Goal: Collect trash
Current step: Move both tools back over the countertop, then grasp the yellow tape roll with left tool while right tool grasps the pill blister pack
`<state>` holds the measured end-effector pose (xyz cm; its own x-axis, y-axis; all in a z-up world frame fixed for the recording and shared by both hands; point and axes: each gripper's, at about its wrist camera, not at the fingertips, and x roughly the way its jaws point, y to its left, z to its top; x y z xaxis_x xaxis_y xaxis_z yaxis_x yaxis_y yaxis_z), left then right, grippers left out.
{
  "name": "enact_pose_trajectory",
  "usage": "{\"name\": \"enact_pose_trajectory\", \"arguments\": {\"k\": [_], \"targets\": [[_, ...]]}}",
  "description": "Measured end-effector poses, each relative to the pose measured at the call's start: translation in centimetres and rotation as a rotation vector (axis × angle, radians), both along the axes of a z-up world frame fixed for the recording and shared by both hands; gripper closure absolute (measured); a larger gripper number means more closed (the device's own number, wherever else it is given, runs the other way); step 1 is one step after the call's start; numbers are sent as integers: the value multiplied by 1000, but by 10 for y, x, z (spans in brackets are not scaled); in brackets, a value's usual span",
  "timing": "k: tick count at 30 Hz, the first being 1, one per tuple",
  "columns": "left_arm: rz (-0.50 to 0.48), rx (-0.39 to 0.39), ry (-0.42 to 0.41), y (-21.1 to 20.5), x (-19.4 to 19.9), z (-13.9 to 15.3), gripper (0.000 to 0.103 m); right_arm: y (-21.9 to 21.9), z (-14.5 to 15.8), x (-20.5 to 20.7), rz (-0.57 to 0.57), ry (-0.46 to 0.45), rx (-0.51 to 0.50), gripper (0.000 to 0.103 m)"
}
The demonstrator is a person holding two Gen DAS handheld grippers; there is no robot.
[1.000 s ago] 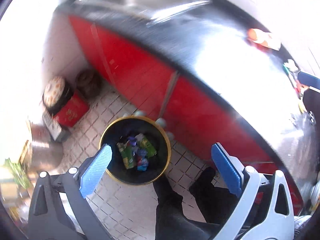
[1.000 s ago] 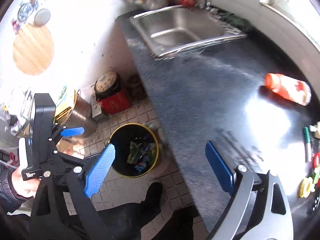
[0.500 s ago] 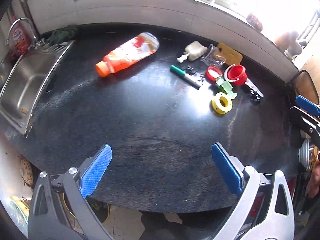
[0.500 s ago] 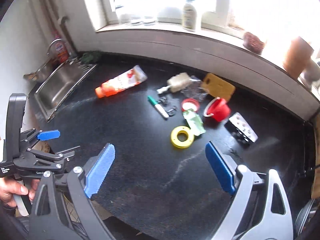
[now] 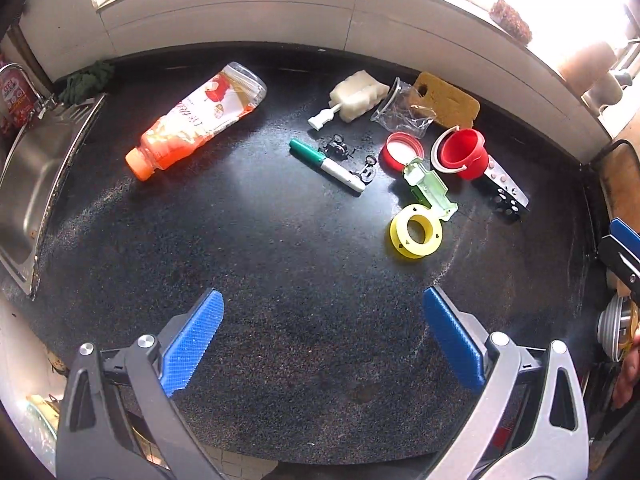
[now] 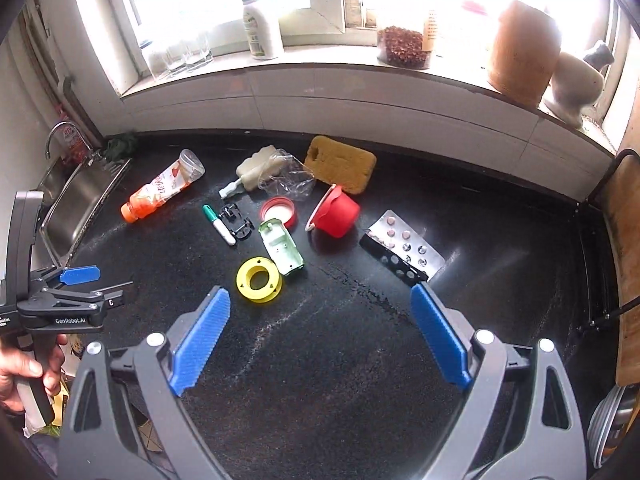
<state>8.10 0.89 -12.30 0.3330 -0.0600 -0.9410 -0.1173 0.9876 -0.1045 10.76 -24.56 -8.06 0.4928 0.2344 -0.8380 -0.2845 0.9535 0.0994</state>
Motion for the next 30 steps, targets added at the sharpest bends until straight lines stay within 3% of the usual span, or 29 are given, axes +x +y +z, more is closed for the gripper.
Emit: {"name": "enact_pose_trajectory", "arguments": {"k": [9, 16, 19, 25, 27, 30], "targets": [[-119, 82, 63, -55, 50, -61, 6, -31, -57, 48, 0, 78, -71, 14], [-124, 66, 112, -62, 77, -104, 6, -50, -117, 99, 9, 169, -119, 14], [-99, 38, 107, -55, 85, -112, 6, -52, -137, 119, 34, 187, -150, 14], [-128, 59, 121, -54, 95, -122, 7, -51, -161, 149, 57, 219, -160, 14], [-144, 89, 107, -57, 97, -122, 12, -50, -167, 155, 56, 231, -159, 15], [-187, 127, 78, -69, 101, -119, 36, -45, -171, 159, 68, 221, -173, 23]]}}
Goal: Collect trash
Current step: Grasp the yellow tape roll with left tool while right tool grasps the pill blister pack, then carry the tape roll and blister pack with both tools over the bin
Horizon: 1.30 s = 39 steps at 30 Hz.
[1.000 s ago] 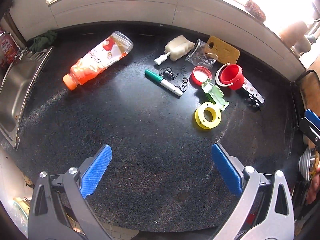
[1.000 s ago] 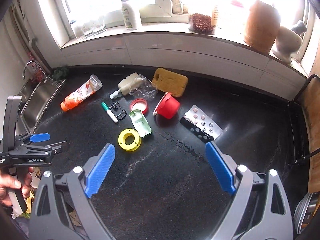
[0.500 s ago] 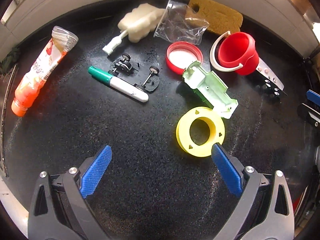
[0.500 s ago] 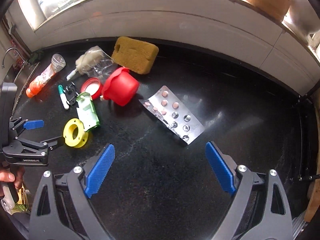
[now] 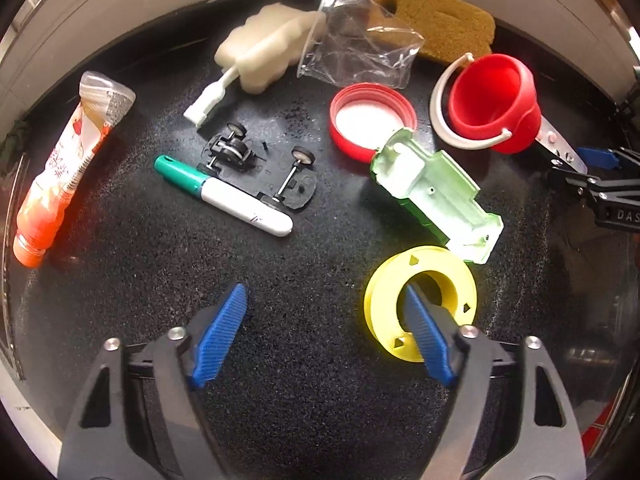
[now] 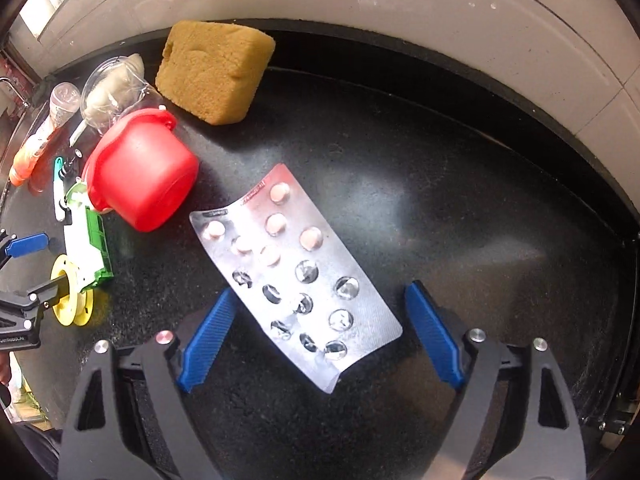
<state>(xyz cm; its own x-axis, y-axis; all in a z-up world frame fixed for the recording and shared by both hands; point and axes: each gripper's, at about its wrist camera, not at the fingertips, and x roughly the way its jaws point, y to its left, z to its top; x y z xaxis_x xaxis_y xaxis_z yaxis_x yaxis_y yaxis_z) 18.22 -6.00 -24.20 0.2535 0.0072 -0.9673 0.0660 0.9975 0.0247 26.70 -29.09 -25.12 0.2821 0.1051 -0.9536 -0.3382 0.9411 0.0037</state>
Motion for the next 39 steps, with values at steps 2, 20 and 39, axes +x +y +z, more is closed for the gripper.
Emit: {"name": "enact_pose_trajectory", "arguments": {"k": [2, 20, 39], "targets": [[-18, 4, -12, -7, -3, 2, 56, 4, 0, 1, 15, -15, 7, 29], [-21, 7, -95, -17, -24, 43, 89, 33, 52, -53, 7, -89, 33, 65], [210, 7, -188, 91, -147, 99, 89, 161, 128, -164, 249, -161, 143, 65]]}}
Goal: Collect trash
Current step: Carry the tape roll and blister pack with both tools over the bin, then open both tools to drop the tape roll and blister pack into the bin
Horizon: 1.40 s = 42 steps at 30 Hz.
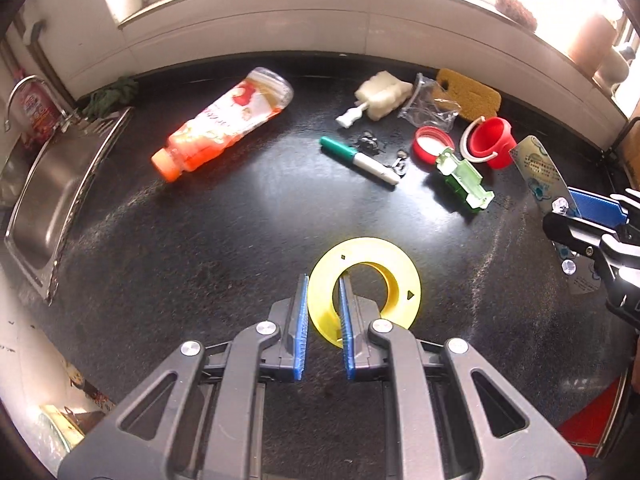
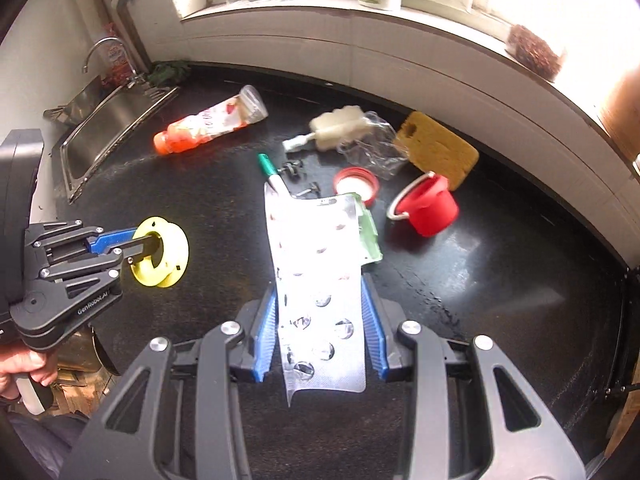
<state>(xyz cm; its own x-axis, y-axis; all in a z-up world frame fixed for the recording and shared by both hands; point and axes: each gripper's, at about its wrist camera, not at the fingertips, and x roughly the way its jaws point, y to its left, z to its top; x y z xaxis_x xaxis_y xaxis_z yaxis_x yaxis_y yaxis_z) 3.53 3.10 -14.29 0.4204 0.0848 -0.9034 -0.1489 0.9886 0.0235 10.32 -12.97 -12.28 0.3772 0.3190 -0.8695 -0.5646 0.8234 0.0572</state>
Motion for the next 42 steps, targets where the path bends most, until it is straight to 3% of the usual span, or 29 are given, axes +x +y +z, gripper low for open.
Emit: {"name": "enact_pose_trajectory", "arguments": {"k": [6, 10, 14, 20, 26, 31, 33, 38, 42], "targets": [[212, 22, -31, 78, -70, 18, 89, 108, 12, -50, 237, 9, 47, 64], [407, 30, -28, 140, -138, 21, 89, 191, 13, -99, 433, 32, 73, 64], [597, 13, -3, 194, -212, 12, 89, 267, 9, -154, 598, 77, 95, 64], [791, -28, 35, 245, -313, -25, 89, 351, -18, -232, 773, 163, 75, 64], [879, -121, 66, 270, -367, -92, 89, 402, -74, -276, 816, 263, 11, 64], [904, -231, 41, 281, -383, -147, 89, 426, -122, -299, 841, 289, -51, 63], [887, -229, 52, 283, -383, -165, 89, 433, -137, -304, 834, 310, -67, 63], [883, -267, 60, 289, -380, -191, 89, 447, -170, -313, 829, 309, -126, 62], [860, -242, 75, 293, -376, -202, 89, 456, -183, -313, 818, 316, -143, 61]]}}
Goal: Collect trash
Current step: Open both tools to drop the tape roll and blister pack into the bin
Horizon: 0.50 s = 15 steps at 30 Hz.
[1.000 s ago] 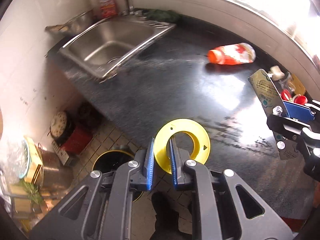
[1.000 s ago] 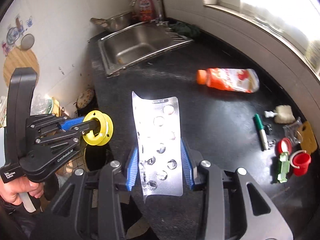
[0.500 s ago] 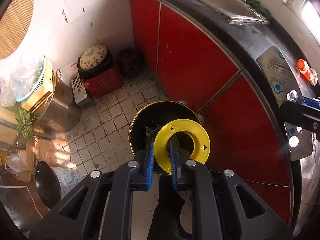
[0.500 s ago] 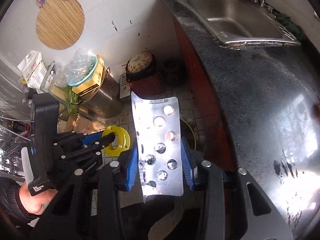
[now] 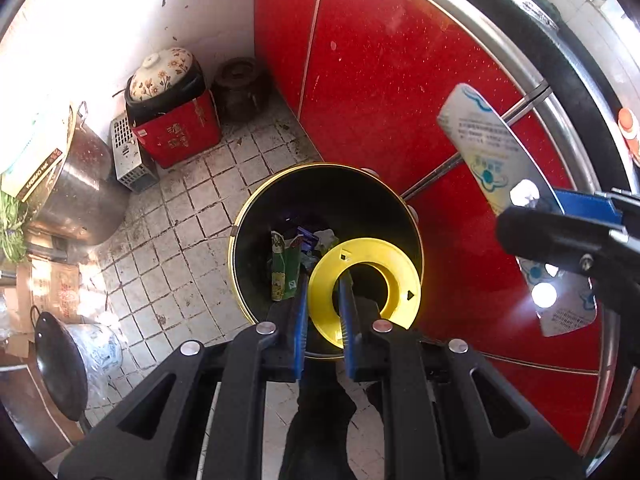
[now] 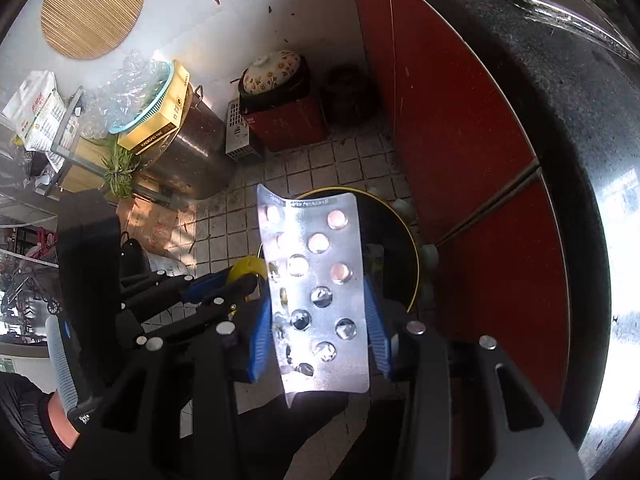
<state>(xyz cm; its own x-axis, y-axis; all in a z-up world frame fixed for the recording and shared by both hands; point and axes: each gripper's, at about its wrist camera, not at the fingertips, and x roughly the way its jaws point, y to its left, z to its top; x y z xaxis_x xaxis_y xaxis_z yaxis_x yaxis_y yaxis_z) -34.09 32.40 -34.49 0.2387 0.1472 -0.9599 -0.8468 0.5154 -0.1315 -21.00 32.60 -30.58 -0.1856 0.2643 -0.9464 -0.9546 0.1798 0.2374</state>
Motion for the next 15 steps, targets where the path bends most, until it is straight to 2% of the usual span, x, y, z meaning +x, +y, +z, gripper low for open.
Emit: {"name": "enact_pose_trajectory", "arguments": {"k": [6, 7, 8, 9, 10, 15], "targets": [[1, -36, -10, 10, -1, -15, 87, 14, -10, 3, -7, 23, -7, 55], [1, -40, -16, 10, -1, -16, 78, 14, -12, 4, -9, 31, -10, 52], [4, -45, -28, 10, -1, -17, 57, 12, -10, 7, -12, 37, -9, 48], [10, -40, -34, 10, -3, -17, 45, 11, -10, 9, -14, 41, -6, 38], [15, -25, -35, 10, -5, -15, 30, 10, -10, 10, -15, 43, -3, 33], [20, -31, -34, 7, -10, -9, 24, 0, 2, 13, -1, 41, 3, 30]]}}
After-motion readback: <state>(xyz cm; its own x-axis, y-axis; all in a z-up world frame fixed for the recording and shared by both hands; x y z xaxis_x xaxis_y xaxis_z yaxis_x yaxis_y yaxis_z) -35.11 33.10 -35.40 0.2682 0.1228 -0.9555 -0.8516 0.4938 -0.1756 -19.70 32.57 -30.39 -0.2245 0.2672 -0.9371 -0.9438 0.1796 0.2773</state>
